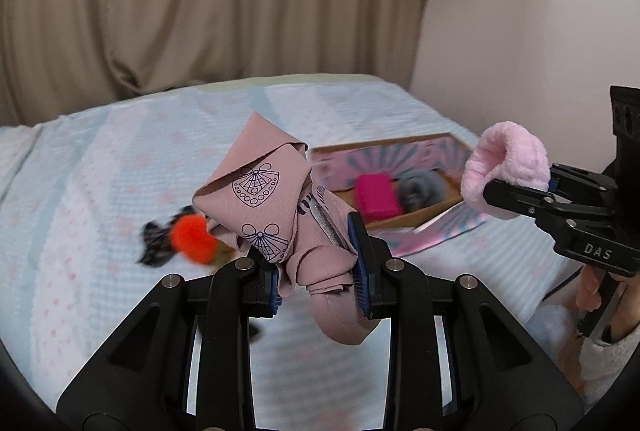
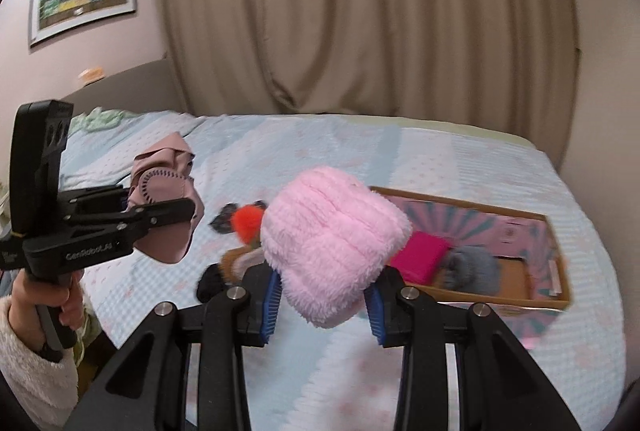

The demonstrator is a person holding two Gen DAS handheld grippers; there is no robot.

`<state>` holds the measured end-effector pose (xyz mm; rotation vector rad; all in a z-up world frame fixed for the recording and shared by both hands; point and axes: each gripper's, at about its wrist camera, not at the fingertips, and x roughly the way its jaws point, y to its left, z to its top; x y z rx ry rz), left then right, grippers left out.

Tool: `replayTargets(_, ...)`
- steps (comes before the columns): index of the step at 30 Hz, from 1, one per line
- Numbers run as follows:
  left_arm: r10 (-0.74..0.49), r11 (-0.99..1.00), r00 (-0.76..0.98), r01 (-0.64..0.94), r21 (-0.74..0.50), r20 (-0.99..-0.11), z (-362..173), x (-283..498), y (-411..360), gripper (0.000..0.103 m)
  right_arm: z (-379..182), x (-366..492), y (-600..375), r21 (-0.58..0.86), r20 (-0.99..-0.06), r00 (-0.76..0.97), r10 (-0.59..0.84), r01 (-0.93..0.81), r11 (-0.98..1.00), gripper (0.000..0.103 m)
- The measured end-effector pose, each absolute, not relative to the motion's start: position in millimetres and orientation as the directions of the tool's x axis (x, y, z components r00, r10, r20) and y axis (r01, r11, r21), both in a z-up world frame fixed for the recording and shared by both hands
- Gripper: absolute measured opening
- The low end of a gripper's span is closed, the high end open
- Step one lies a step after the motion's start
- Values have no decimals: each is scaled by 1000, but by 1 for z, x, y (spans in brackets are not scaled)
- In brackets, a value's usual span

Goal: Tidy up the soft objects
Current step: 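Carry the cloth and slipper into the box and open both tools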

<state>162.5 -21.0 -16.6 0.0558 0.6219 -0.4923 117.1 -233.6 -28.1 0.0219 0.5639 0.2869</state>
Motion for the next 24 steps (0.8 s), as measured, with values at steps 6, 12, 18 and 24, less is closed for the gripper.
replayTargets(6, -492, 837, 638, 534, -119, -592, -6, 185, -95, 25, -12, 135, -297, 155, -563, 795, 225, -165, 974, 33)
replayTargets(12, -524, 809, 562, 562, -169, -640, -11, 222, -162, 25, -12, 163, -345, 185, -625, 759, 183, -83, 979, 34)
replayTargets(18, -473, 822, 500, 547, -160, -725, -36, 277, -218, 25, -37, 202, -371, 143, -711, 692, 123, -29, 989, 34)
replayTargets(24, -396, 843, 440, 523, -128, -806, -73, 319, -239, 25, -75, 251, -395, 132, -799, 594, 93, 23, 991, 33)
